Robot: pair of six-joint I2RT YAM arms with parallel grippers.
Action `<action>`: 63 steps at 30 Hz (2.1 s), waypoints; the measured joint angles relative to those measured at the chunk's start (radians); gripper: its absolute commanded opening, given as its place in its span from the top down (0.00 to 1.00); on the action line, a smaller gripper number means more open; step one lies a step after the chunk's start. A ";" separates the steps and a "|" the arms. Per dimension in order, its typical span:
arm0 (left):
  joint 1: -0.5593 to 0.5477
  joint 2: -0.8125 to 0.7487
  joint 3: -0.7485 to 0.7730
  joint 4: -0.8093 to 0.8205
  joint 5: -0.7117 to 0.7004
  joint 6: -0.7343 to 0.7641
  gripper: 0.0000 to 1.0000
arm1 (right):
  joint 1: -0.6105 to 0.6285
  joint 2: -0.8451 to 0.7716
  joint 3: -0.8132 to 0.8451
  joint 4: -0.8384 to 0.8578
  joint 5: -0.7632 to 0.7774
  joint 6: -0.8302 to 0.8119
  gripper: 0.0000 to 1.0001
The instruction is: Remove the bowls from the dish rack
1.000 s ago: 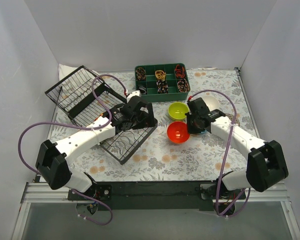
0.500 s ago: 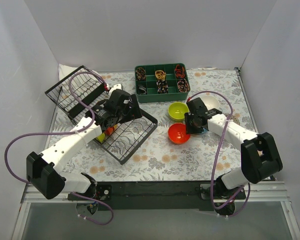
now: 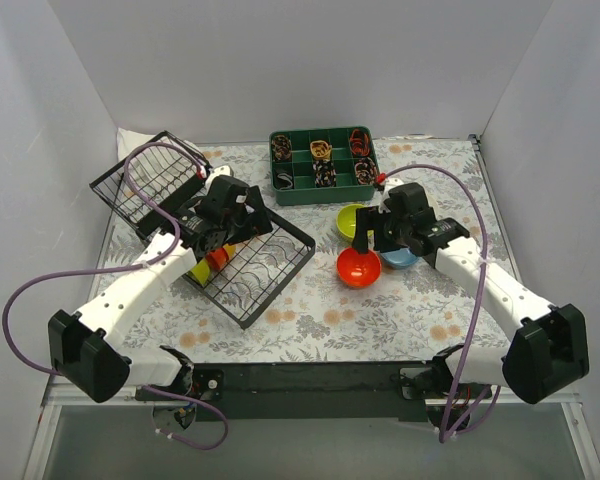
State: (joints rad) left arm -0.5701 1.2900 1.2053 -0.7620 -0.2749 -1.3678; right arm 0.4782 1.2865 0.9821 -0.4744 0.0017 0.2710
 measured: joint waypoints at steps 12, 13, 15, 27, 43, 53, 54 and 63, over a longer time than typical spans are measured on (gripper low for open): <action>0.076 -0.093 0.000 -0.065 -0.007 0.011 0.02 | 0.118 0.066 0.027 0.357 -0.294 -0.007 0.02; 0.083 -0.100 0.000 -0.071 -0.007 0.011 0.02 | 0.133 0.104 0.040 0.391 -0.313 -0.005 0.02; 0.097 -0.118 -0.003 -0.086 -0.007 0.011 0.02 | 0.166 0.183 0.076 0.451 -0.347 -0.002 0.02; 0.142 -0.262 -0.053 -0.207 -0.008 -0.024 0.02 | 0.331 0.636 0.430 0.662 -0.460 0.037 0.01; 0.142 -0.418 -0.054 -0.334 -0.027 -0.093 0.02 | 0.384 0.942 0.695 0.698 -0.465 0.061 0.02; 0.142 -0.421 -0.061 -0.345 -0.030 -0.094 0.02 | 0.386 0.996 0.726 0.717 -0.524 0.078 0.12; 0.142 -0.420 -0.061 -0.345 -0.030 -0.094 0.02 | 0.386 0.996 0.726 0.717 -0.529 0.079 0.16; 0.142 -0.419 -0.066 -0.344 -0.030 -0.094 0.02 | 0.377 0.999 0.741 0.720 -0.543 0.080 0.76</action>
State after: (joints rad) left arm -0.4282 0.8711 1.1389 -1.1061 -0.3046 -1.4620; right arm 0.8547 2.2852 1.7229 0.2455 -0.5415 0.3508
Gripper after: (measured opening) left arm 0.982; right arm 0.712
